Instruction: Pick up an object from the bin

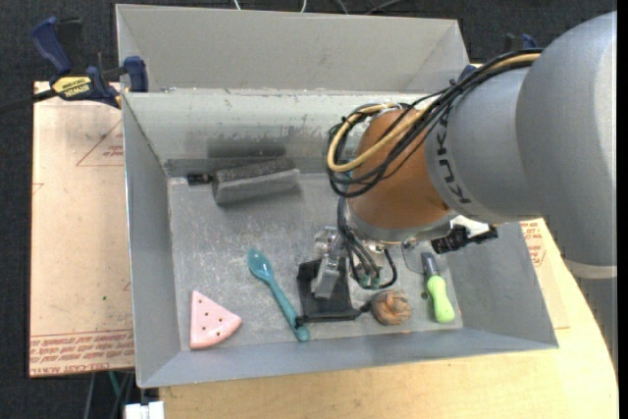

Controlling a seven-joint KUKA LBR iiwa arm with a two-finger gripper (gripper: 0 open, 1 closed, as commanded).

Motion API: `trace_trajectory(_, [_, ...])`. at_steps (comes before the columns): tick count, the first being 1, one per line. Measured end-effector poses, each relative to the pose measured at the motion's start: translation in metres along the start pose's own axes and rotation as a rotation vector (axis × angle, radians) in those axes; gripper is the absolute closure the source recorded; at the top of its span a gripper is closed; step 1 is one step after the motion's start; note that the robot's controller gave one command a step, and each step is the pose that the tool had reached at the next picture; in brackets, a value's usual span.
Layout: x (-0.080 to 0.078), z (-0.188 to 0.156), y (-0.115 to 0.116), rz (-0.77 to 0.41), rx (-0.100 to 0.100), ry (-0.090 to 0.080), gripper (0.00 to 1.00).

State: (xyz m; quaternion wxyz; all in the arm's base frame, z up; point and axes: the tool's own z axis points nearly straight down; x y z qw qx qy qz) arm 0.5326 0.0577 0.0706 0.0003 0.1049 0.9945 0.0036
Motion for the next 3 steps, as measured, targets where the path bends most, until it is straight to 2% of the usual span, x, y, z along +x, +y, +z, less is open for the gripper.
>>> trace_trajectory(1, [0.000,0.000,0.000,0.000,0.000,0.000,1.00])
trace_trajectory(2, [0.009,-0.062,0.003,0.006,0.002,0.005,1.00])
trace_trajectory(3, [0.004,-0.153,0.013,-0.020,0.002,0.007,1.00])
